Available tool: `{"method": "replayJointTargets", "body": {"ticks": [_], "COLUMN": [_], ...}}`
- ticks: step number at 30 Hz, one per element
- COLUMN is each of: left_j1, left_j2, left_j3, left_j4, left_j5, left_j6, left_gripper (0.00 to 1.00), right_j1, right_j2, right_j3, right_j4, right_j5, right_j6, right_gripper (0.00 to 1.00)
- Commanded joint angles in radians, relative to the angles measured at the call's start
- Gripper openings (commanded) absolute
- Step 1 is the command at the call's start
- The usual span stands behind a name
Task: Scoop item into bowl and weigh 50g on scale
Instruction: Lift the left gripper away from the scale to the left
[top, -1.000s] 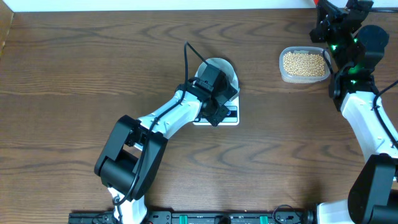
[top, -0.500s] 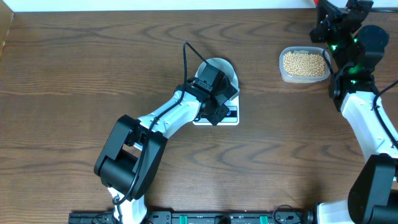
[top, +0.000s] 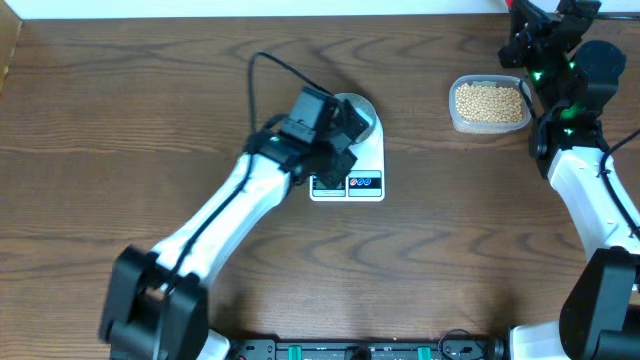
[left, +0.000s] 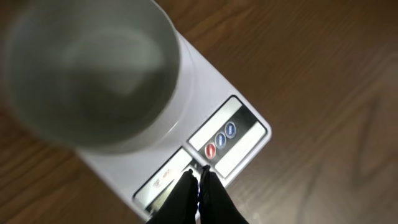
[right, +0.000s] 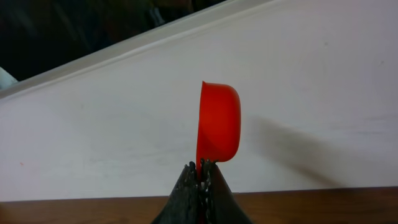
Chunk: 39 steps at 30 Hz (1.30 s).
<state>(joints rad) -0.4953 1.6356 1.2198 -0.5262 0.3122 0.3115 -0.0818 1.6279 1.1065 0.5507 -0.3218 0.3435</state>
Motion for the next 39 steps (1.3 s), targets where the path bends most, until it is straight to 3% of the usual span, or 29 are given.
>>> {"method": "replayJointTargets", "body": {"ticks": [1, 5, 19, 23, 30, 36, 39], "left_j1": [0.035, 0.148, 0.536, 0.62, 0.663, 0.653, 0.622], "left_j2": [-0.045, -0.047, 0.026, 0.041, 0.041, 0.041, 0.041], "left_j3": [0.0, 0.0, 0.0, 0.0, 0.0, 0.0, 0.0], "left_j4": [-0.057, -0.027, 0.217, 0.279, 0.282, 0.282, 0.273], "left_j5": [-0.064, -0.226, -0.229, -0.229, -0.228, -0.214, -0.13], "left_j6": [0.008, 0.008, 0.008, 0.008, -0.047, -0.056, -0.056], "left_gripper": [0.07, 0.08, 0.08, 0.08, 0.08, 0.08, 0.08], "right_j1": [0.005, 0.005, -0.005, -0.024, -0.057, -0.057, -0.056], "right_j2": [-0.006, -0.006, 0.019, 0.096, 0.227, 0.24, 0.24], "right_j3": [0.018, 0.018, 0.018, 0.019, 0.019, 0.025, 0.026], "right_j4": [0.018, 0.025, 0.033, 0.121, 0.303, 0.314, 0.315], "right_j5": [0.002, 0.002, 0.277, 0.294, 0.293, 0.262, 0.244], "right_j6": [-0.019, 0.002, 0.167, 0.264, 0.437, 0.441, 0.441], "right_gripper": [0.01, 0.01, 0.01, 0.01, 0.01, 0.01, 0.01]}}
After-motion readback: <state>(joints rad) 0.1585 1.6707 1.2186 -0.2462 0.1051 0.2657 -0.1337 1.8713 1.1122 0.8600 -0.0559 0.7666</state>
